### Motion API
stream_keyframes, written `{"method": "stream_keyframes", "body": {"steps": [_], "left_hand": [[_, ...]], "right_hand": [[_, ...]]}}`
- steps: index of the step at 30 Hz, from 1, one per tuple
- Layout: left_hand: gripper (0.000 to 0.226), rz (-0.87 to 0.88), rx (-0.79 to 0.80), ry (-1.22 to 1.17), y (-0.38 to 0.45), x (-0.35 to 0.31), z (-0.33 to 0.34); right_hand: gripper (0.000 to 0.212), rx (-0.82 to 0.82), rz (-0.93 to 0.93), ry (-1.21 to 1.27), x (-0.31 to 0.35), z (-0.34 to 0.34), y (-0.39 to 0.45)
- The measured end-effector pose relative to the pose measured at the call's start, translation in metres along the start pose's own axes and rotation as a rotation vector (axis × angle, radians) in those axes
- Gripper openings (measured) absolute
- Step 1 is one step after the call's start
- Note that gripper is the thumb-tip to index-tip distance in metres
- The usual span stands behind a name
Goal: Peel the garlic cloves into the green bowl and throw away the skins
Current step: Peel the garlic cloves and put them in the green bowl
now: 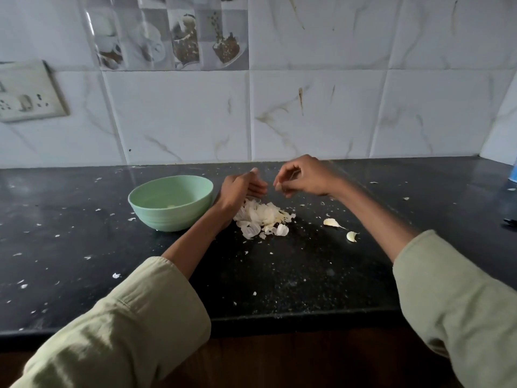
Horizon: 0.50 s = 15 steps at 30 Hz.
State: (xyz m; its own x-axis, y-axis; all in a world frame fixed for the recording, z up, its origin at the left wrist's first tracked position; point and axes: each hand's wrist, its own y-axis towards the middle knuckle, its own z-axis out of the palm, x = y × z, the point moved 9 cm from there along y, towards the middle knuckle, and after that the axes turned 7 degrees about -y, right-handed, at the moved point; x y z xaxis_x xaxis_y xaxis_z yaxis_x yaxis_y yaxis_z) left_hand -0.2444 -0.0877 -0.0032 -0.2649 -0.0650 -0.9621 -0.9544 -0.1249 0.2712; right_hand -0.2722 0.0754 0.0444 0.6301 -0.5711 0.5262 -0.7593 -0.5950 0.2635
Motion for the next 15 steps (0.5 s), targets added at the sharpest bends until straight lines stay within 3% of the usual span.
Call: {"method": "stream_keyframes", "body": {"steps": [3,8,10,13,15], "left_hand": [[0.049,0.0,-0.004,0.008,0.002,0.002,0.001],[0.036,0.009,-0.018,0.0,0.004,0.005,0.0],[0.034,0.014,-0.021,-0.002,0.003,0.005,0.0],[0.031,0.017,-0.025,-0.007,0.003,0.006,0.001],[0.028,0.011,-0.034,-0.006,0.003,0.006,0.0]], "right_hand": [[0.021,0.02,0.014,0.027,-0.009,0.004,0.002],[0.013,0.105,0.033,-0.165,-0.02,0.021,0.007],[0.011,0.015,-0.038,-0.259,-0.004,0.009,0.006],[0.007,-0.292,-0.138,-0.312,0.027,-0.026,-0.001],[0.009,-0.333,-0.143,-0.343,0.03,-0.027,0.001]]}}
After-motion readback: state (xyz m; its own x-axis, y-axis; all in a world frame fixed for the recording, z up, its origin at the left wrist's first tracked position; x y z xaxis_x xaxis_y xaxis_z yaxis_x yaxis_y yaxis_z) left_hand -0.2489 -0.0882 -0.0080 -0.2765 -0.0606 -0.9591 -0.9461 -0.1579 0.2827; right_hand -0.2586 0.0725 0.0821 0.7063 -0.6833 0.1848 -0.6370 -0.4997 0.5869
